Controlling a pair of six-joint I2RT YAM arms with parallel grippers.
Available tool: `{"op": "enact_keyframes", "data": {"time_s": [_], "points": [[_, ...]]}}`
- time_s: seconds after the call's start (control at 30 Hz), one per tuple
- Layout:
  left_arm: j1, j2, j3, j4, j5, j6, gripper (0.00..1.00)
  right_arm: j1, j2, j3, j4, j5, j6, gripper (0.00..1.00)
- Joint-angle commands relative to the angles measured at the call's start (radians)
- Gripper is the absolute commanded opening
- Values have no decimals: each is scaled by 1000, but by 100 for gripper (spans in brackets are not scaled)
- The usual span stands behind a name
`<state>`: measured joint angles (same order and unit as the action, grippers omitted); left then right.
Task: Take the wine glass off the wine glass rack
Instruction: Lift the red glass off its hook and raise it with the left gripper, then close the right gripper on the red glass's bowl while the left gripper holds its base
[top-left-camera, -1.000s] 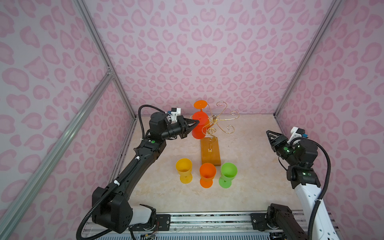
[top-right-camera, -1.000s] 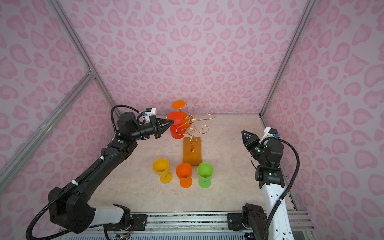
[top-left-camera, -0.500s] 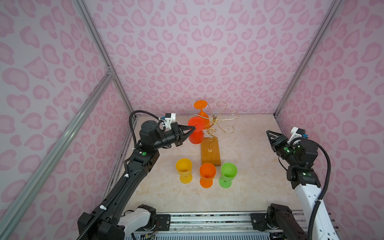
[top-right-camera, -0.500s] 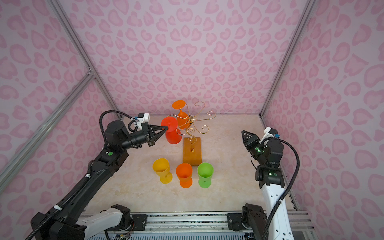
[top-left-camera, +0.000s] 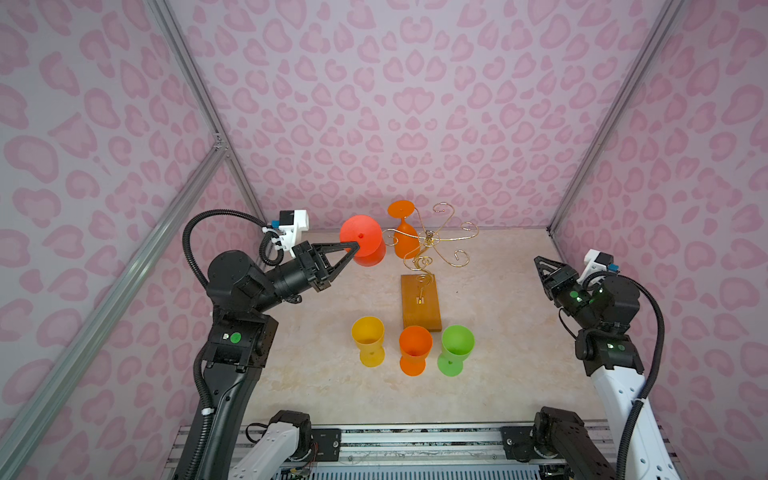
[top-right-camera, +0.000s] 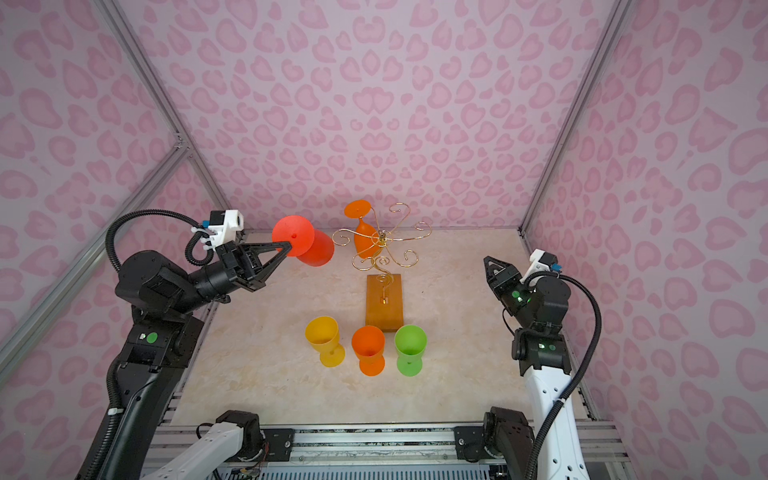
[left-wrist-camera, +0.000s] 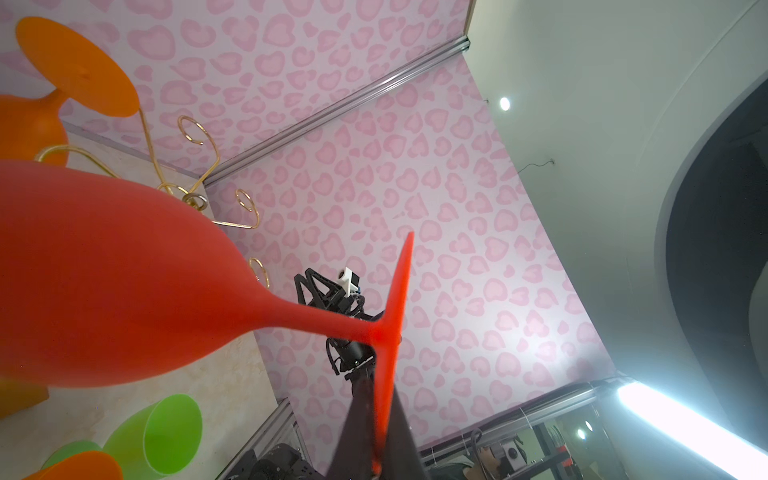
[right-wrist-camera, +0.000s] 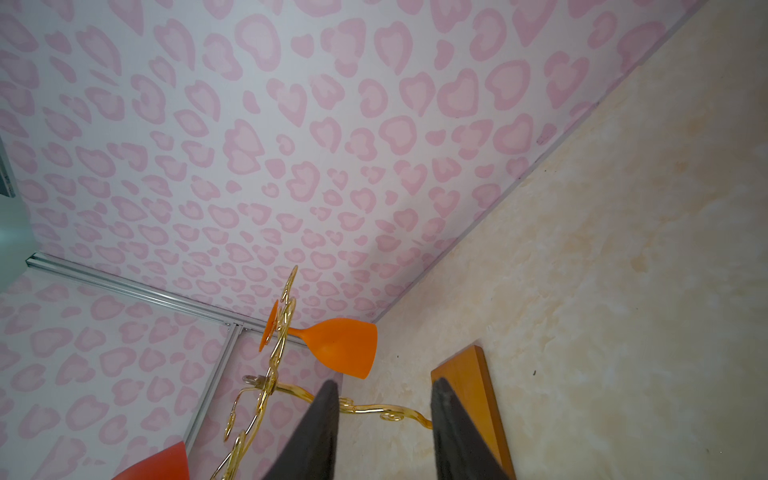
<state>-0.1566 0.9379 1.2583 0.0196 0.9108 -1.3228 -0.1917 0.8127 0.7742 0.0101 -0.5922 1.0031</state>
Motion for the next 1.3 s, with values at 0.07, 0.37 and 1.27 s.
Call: {"op": "enact_keyframes", "data": {"time_s": [0.07,0.37,1.27], "points": [[-39,71,81,362,34,-122,3,8,-26,51,178,-79,14,39],[-269,287,155,822,-39,-286,3,172,2,179,374,-97,-24,57],[-443,600,28,1403,-223,-704,3,435,254,193,751,-133,41,61]]}}
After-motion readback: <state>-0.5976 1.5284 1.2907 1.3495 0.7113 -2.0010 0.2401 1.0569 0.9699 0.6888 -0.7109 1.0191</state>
